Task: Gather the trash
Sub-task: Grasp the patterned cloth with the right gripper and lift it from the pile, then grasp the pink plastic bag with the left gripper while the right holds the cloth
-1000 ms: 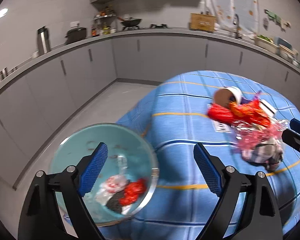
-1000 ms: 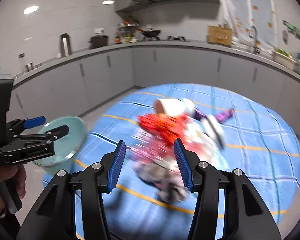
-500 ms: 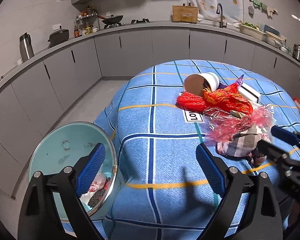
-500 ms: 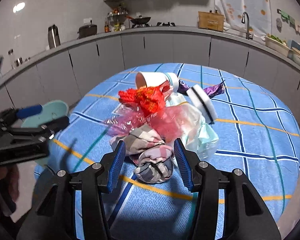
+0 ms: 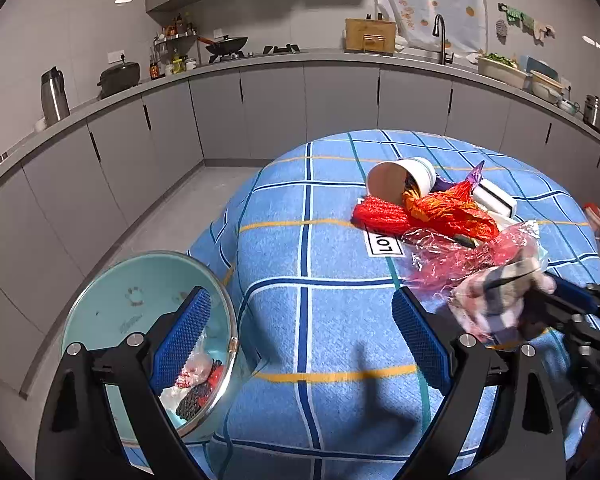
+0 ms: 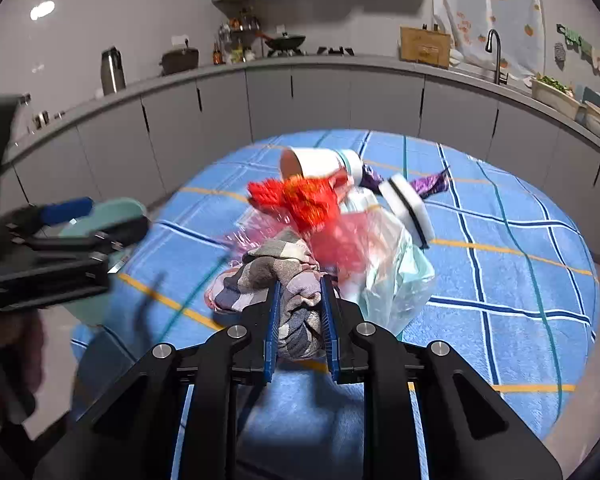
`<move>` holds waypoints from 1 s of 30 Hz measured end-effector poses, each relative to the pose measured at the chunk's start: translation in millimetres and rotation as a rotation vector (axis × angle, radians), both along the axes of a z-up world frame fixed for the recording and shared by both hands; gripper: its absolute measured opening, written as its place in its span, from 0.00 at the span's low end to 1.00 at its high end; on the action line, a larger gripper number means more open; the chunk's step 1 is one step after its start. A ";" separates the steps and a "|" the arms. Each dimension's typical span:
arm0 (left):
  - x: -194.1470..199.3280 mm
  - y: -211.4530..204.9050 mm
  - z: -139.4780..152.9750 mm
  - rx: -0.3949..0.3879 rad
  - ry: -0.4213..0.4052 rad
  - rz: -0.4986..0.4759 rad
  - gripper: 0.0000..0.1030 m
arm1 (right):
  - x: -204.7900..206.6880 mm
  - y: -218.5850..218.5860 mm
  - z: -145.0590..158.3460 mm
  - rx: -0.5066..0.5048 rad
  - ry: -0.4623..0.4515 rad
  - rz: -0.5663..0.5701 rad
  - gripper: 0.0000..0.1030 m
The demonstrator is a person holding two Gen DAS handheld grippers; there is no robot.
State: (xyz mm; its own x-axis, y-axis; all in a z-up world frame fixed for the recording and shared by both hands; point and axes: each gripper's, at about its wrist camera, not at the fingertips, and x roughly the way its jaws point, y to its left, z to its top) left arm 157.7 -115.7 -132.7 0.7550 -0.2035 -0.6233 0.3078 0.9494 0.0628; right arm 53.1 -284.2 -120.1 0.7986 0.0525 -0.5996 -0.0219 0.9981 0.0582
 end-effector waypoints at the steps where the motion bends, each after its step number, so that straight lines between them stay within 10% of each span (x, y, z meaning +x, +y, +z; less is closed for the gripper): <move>1: 0.4 -1.5 0.2 0.000 0.000 -0.002 0.88 | -5.0 -2.2 6.5 0.004 -0.020 -0.008 0.19; 21: 25.3 -99.9 -30.4 0.039 0.091 -0.227 0.81 | -27.5 -92.3 26.2 0.083 -0.122 -0.285 0.19; 24: 26.9 -103.7 -35.2 0.029 0.119 -0.250 0.61 | -26.6 -92.7 18.8 0.087 -0.107 -0.286 0.19; 26: 25.5 -106.0 -37.9 0.029 0.140 -0.280 0.28 | -25.1 -93.4 14.1 0.091 -0.097 -0.290 0.19; 30: 20.1 -103.3 -36.3 0.019 0.146 -0.304 0.12 | -23.0 -88.9 12.6 0.087 -0.090 -0.291 0.19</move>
